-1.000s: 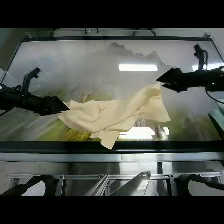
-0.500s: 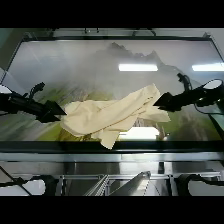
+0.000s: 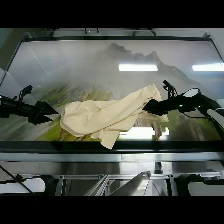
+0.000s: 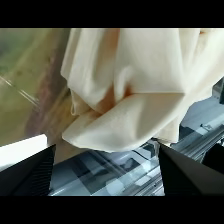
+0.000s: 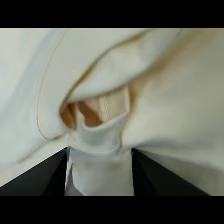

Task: Fold the shirts.

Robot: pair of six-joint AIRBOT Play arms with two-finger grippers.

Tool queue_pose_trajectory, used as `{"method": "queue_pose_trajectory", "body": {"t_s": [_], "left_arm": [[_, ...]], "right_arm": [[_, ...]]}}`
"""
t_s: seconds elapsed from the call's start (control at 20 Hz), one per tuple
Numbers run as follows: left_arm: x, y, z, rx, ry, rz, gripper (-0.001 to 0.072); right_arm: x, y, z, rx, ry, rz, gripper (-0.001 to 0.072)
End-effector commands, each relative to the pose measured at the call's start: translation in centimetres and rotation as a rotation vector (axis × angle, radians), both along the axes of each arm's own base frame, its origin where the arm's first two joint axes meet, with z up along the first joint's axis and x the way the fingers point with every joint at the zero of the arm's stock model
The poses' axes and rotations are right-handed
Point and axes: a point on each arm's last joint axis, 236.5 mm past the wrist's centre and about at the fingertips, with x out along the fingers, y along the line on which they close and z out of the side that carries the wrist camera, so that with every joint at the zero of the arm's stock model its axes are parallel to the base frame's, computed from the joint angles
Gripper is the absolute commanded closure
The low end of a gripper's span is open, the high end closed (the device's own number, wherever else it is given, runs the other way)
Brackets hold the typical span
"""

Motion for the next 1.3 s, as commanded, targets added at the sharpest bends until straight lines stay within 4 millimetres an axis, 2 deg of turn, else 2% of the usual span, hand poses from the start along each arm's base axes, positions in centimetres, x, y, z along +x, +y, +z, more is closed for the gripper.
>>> {"method": "queue_pose_trajectory", "body": {"t_s": [0.0, 0.05, 0.3, 0.35, 0.4, 0.45, 0.5, 0.55, 0.6, 0.65, 0.75, 0.85, 1.0, 1.1, 1.2, 1.25], "left_arm": [[1.1, 0.5, -0.7, 0.024, -0.041, 0.039, -0.0001], [1.0, -0.1, -1.1, 0.021, -0.048, 0.028, -0.0001], [-0.5, -4.1, -4.3, 0.018, -0.046, -0.025, 0.0], [-0.8, -4.9, -4.6, 0.006, -0.045, -0.03, 0.0], [-1.1, -5.7, -4.7, -0.009, -0.041, -0.043, 0.0023], [-1.5, -6.6, -4.6, -0.028, -0.037, -0.062, 0.025], [-1.9, -7.6, -4.1, -0.063, -0.046, -0.09, 0.0543], [-2.1, -8.8, -3.0, -0.123, -0.066, -0.121, 0.0686], [-1.8, -9.8, -1.4, -0.196, -0.088, -0.122, 0.0687], [-1.2, -10.5, 0.7, -0.275, -0.112, -0.117, 0.0687], [0.3, -10.6, 5.4, -0.384, -0.192, -0.103, 0.0688], [1.6, -9.9, 10.8, -0.424, -0.332, -0.093, 0.0688], [1.9, -8.3, 20.5, -0.417, -0.576, -0.075, 0.0687], [0.2, -8.2, 28.7, -0.426, -0.779, -0.075, 0.0686], [-2.7, -8.9, 36.8, -0.433, -1.004, -0.101, 0.0686], [-4.4, -9.5, 40.2, -0.416, -1.1, -0.116, 0.0686]], "right_arm": [[2.0, 1.1, 0.5, 0.058, -0.075, -0.041, 0.0369], [2.4, 1.5, 0.9, 0.084, -0.088, -0.048, 0.0412], [2.1, 2.4, 1.5, 0.139, -0.07, -0.05, 0.0418], [2.0, 2.5, 1.6, 0.144, -0.067, -0.045, 0.0446], [1.9, 2.6, 1.6, 0.148, -0.063, -0.04, 0.0553], [1.7, 2.7, 1.7, 0.154, -0.058, -0.034, 0.0608], [1.3, 2.9, 1.8, 0.166, -0.05, -0.022, 0.0662], [0.9, 3.3, 2.2, 0.182, -0.039, -0.004, 0.0689], [0.4, 3.6, 2.7, 0.201, -0.032, 0.016, 0.0689], [0.1, 3.7, 3.6, 0.22, -0.033, 0.033, 0.0689], [0.0, 3.4, 6.7, 0.263, -0.074, 0.063, 0.0689], [0.0, 2.5, 11.6, 0.318, -0.153, 0.078, 0.0689], [-0.7, -0.1, 21.2, 0.367, -0.355, 0.071, 0.0689], [-2.6, -1.2, 28.2, 0.405, -0.513, 0.058, 0.0688], [-5.8, -1.7, 35.1, 0.417, -0.698, 0.044, 0.0689], [-7.8, -1.7, 37.9, 0.402, -0.788, 0.037, 0.0688]]}}
